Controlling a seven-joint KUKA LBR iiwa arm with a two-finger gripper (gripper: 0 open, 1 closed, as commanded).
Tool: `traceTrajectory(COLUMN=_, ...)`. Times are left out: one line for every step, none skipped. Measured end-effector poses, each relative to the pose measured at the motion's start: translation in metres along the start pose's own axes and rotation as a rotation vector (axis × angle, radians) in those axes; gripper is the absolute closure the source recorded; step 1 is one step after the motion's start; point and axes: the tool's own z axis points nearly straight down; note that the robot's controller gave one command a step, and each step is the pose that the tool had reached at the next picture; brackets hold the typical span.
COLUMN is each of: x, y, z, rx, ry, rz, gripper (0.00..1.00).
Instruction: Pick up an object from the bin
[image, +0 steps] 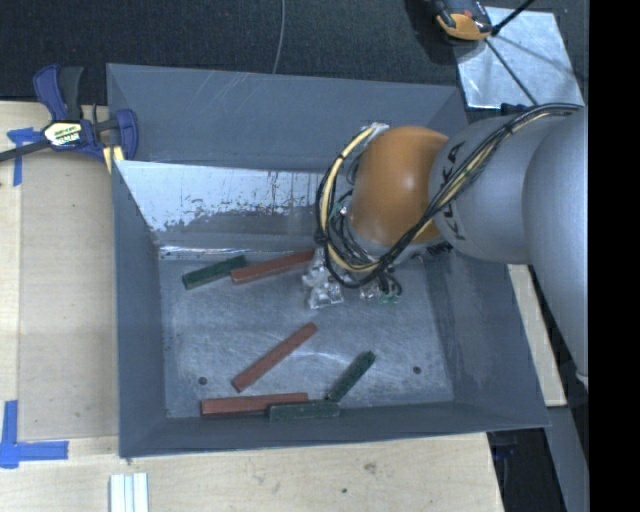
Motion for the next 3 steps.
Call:
traceTrajectory(x=0.003, y=0.000, z=0.002, rx=0.000, ry=0.012, rz=-0.001, gripper=0.00)
traceTrajectory(x=0.003, y=0.000, z=0.003, rx=0.000, ry=0.013, rz=-0.002, gripper=0.00)
traceTrajectory(x=0.068, y=0.049, z=-0.001, rx=-0.004, ry=-0.003, rz=-0.550, gripper=1.00)
